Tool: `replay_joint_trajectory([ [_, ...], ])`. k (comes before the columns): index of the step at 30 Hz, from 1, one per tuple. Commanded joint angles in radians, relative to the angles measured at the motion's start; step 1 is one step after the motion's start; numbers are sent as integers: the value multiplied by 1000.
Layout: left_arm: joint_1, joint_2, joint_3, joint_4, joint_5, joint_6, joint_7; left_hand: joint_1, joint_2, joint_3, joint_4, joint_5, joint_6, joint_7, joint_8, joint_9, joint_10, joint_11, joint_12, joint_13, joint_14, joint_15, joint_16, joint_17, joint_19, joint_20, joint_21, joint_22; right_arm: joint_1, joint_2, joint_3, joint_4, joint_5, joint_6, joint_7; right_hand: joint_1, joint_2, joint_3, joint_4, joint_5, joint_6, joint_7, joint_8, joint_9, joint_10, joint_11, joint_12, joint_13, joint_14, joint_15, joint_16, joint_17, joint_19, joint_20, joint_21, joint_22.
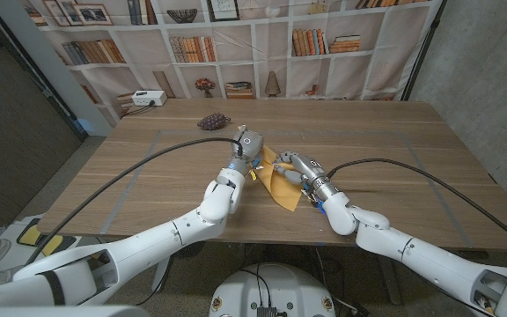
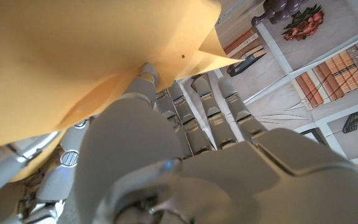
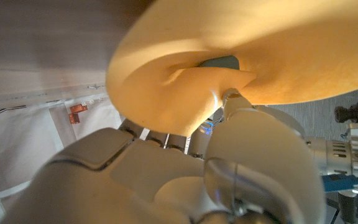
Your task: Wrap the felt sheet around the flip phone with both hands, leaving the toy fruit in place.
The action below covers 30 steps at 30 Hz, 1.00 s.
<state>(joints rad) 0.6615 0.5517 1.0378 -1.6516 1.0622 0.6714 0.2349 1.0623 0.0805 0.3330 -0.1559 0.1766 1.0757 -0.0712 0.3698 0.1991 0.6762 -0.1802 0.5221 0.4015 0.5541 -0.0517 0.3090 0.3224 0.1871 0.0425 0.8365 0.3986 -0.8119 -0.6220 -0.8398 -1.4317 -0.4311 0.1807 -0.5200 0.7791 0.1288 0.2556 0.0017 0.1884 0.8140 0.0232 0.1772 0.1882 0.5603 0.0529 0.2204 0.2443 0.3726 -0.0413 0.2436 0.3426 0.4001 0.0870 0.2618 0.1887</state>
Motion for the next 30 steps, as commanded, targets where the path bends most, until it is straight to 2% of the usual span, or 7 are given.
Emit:
replay_joint_trajectory([
  [1, -2, -5, 14, -5, 20, 13, -11, 9, 0, -4, -3, -1, 51, -25, 5, 5, 8, -3, 3, 2, 9, -164, 6, 2, -1, -1, 8, 0, -11, 1, 75, 54, 129, 162, 70, -93, 12, -16, 47, 1, -46, 8, 0, 3, -19, 22, -4, 9, -16, -4, -9, 13, -21, 9, -12, 5],
  [8, -3, -12, 18, -1, 26, 22, -15, 12, 0, -6, -3, -1, 51, -22, 2, 4, 9, -3, 3, 3, 10, -165, 6, 2, -2, -2, 11, -2, -2, 34, 116, 140, 247, 305, 132, -228, 17, -43, 110, 11, -174, -8, -6, 3, -71, 36, -11, 16, -39, 20, -14, 27, -57, 22, -26, 7],
  [13, -5, -15, 19, 4, 26, 22, -17, 14, 0, -7, -3, -1, 52, -21, 0, 4, 8, -3, 3, 3, 9, -165, 5, 2, -3, -2, 14, -3, 3, 64, 146, 186, 303, 371, 158, -284, 6, -59, 129, 18, -249, -23, -9, 3, -98, 44, -16, 17, -47, 30, -16, 32, -64, 26, -29, 7],
  [18, -10, -18, 21, 11, 23, 18, -16, 16, 0, -8, -3, -1, 53, -21, -1, 3, 9, -3, 3, 3, 9, -165, 5, 2, -4, -2, 16, -5, 7, 94, 174, 224, 327, 418, 158, -315, -2, -65, 128, 25, -346, -52, -13, 1, -123, 46, -19, 16, -51, 32, -18, 31, -65, 30, -29, 7],
  [21, -14, -19, 22, 14, 21, 16, -17, 16, 1, -8, -3, -1, 54, -20, -2, 3, 9, -3, 2, 4, 9, -166, 5, 2, -5, -3, 18, -6, 8, 107, 191, 235, 348, 434, 164, -322, -7, -64, 122, 30, -399, -70, -14, 0, -141, 36, -23, 13, -50, 33, -19, 29, -64, 30, -29, 6],
  [25, -18, -21, 24, 20, 19, 11, -15, 17, 1, -9, -3, -1, 54, -20, -4, 3, 9, -2, 2, 4, 9, -165, 5, 1, -5, -3, 20, -7, 12, 123, 210, 252, 374, 459, 178, -325, -8, -63, 119, 32, -421, -73, -13, 0, -148, 39, -24, 12, -51, 33, -19, 28, -63, 31, -29, 6],
  [30, -20, -23, 24, 27, 14, 8, -8, 17, 1, -9, -2, -1, 49, -16, -8, 3, 9, -1, 2, 4, 10, -164, 4, 0, -7, -1, 22, -8, 12, 124, 224, 245, 354, 456, 173, -329, -10, -62, 117, 33, -409, -69, -1, -1, -150, 43, -23, 11, -56, 36, -21, 28, -63, 32, -29, 6],
])
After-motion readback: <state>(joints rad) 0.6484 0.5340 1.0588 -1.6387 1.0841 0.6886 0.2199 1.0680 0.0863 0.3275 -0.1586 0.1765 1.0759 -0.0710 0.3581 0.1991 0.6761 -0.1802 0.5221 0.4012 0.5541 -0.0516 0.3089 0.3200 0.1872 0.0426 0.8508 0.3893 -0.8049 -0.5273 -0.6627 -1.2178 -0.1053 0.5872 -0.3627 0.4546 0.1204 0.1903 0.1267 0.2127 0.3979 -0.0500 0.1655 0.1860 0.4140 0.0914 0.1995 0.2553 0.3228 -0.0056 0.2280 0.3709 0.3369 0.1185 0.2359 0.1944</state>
